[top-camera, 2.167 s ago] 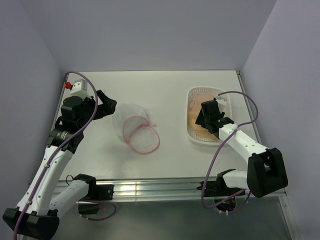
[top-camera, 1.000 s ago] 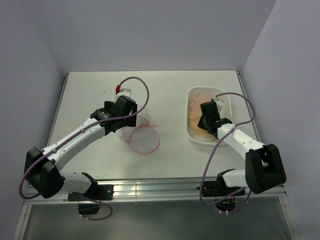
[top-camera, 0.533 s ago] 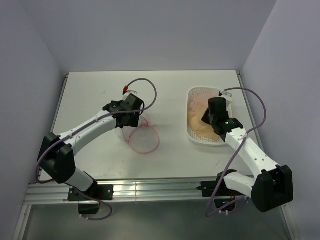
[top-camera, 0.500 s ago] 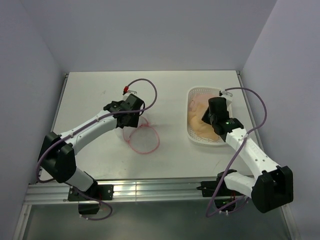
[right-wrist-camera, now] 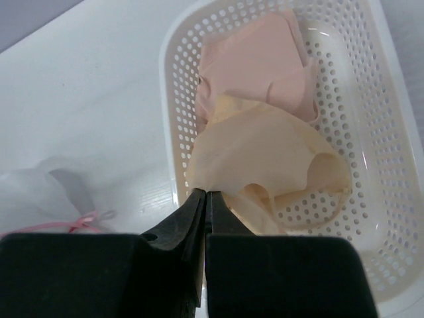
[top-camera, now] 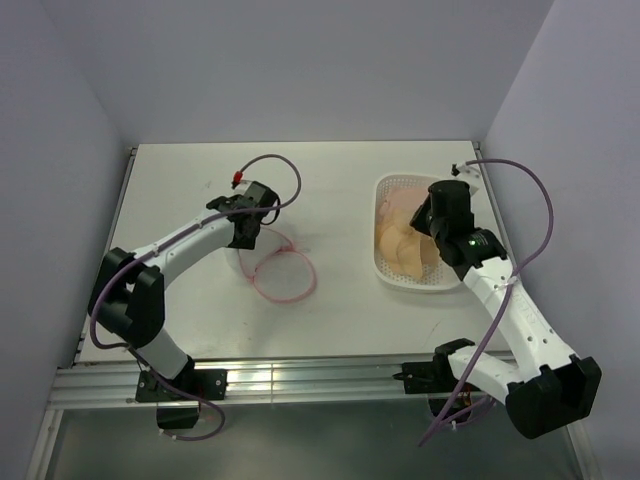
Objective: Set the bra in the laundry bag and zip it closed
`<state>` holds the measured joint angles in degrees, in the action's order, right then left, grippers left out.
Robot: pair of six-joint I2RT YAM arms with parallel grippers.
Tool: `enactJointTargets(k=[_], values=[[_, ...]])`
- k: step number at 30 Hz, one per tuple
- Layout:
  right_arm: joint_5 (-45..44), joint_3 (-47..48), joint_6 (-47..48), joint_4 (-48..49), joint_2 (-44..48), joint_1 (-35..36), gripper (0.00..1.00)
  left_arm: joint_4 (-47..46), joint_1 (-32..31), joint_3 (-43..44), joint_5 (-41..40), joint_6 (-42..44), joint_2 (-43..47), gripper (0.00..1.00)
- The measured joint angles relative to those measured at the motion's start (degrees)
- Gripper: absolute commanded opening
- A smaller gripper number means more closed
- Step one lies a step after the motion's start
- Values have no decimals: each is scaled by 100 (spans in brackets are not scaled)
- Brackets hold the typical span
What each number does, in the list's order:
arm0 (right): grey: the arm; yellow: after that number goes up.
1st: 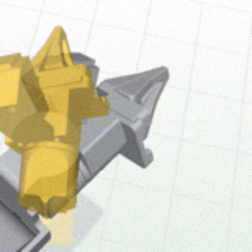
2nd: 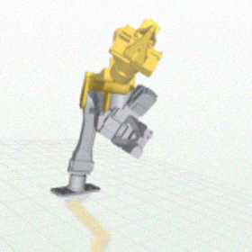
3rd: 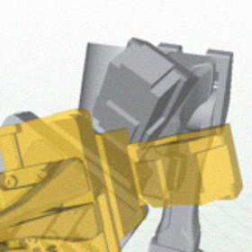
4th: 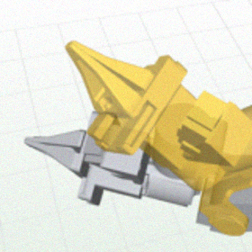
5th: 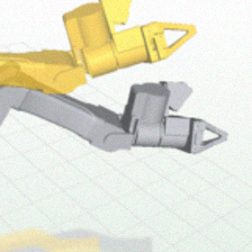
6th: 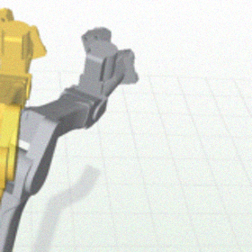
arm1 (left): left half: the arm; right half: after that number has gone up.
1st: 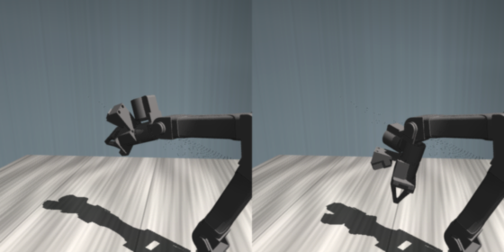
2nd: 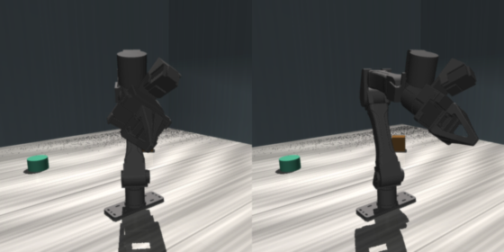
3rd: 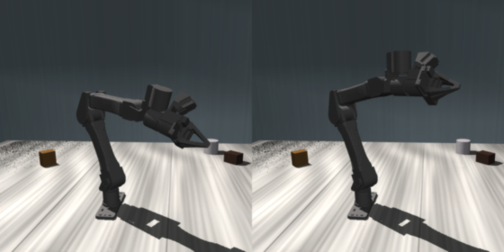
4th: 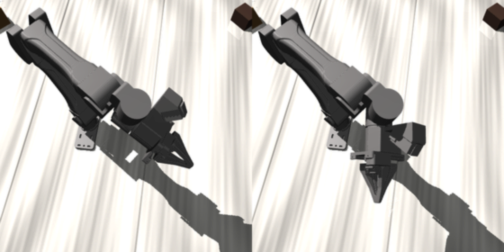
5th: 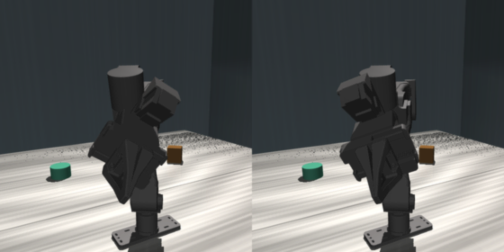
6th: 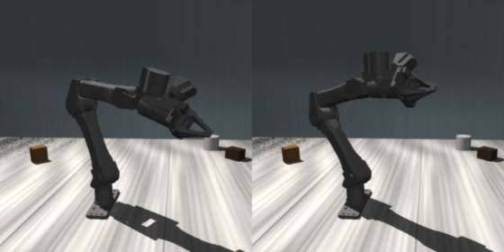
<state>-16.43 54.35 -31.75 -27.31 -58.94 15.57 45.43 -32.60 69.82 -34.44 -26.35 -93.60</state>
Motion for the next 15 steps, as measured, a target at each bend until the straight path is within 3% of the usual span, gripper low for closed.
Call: enactJointTargets(k=[8,15], values=[[20,820,133,-437,2,2,0,-4,446,92,4,-37,2,22],[87,2118,273,-717,-168,46,0,0,765,103,7,-55,210,15]])
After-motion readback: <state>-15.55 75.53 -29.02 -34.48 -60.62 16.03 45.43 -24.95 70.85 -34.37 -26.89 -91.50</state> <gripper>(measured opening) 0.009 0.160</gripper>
